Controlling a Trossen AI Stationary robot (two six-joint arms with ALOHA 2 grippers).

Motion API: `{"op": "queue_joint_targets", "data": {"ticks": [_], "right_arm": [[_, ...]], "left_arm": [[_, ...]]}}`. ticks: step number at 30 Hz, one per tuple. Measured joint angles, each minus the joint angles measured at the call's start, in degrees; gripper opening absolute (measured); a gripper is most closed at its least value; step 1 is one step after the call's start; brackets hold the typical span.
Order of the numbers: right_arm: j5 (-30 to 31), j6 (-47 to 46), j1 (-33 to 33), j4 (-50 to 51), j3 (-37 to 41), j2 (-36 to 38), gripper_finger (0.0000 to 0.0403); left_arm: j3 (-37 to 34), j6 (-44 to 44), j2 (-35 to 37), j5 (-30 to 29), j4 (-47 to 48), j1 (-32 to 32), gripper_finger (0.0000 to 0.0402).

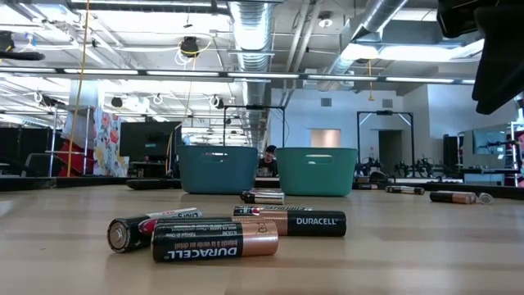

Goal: Sort batteries
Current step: Put the silver battery into the green bin

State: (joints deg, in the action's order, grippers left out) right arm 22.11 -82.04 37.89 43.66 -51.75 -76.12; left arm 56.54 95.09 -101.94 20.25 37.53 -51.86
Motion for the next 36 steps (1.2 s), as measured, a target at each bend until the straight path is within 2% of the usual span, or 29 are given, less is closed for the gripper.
{"op": "queue_joint_targets", "data": {"ticks": [3, 8, 17, 20, 23, 27, 29, 32, 36], "right_arm": [[0.0, 0.0, 0.0, 0.0, 0.0, 0.0, 0.0128], [0.0, 0.0, 0.0, 0.0, 0.0, 0.0, 0.0128], [0.0, 0.0, 0.0, 0.0, 0.0, 0.0, 0.0128], [0.0, 0.0, -0.1, 0.0, 0.0, 0.0, 0.0128], [0.0, 0.0, -0.1, 0.0, 0.0, 0.0, 0.0128], [0.0, 0.0, -0.1, 0.0, 0.0, 0.0, 0.0128], [0.0, 0.0, -0.1, 0.0, 0.0, 0.0, 0.0128], [0.0, 0.0, -0.5, 0.0, 0.0, 0.0, 0.0128], [0.0, -2.7, -1.9, 0.7, 0.0, 0.0, 0.0128]], "left_arm": [[-0.6, 0.1, 0.0, 0.0, -0.2, -0.3, 0.0104], [-0.7, 0.1, 0.1, 0.3, 2.4, -0.3, 0.0035], [-1.1, 0.5, 2.7, -0.1, 7.8, 0.9, 0.0035], [-1.1, 1.6, 6.8, -2.5, 10.9, 2.4, 0.0035], [-0.9, 1.7, 12.1, -8.3, 15.1, 4.7, 0.0035], [-0.9, -1.1, 19.8, -19.1, 18.1, 10.4, 0.0035], [-0.9, -5.3, 22.9, -23.4, 18.7, 15.0, 0.0035], [-0.9, -15.2, 25.9, -26.3, 17.3, 23.2, 0.0035], [-0.9, -32.1, 26.5, -26.2, 10.7, 35.8, 0.0035]]}}
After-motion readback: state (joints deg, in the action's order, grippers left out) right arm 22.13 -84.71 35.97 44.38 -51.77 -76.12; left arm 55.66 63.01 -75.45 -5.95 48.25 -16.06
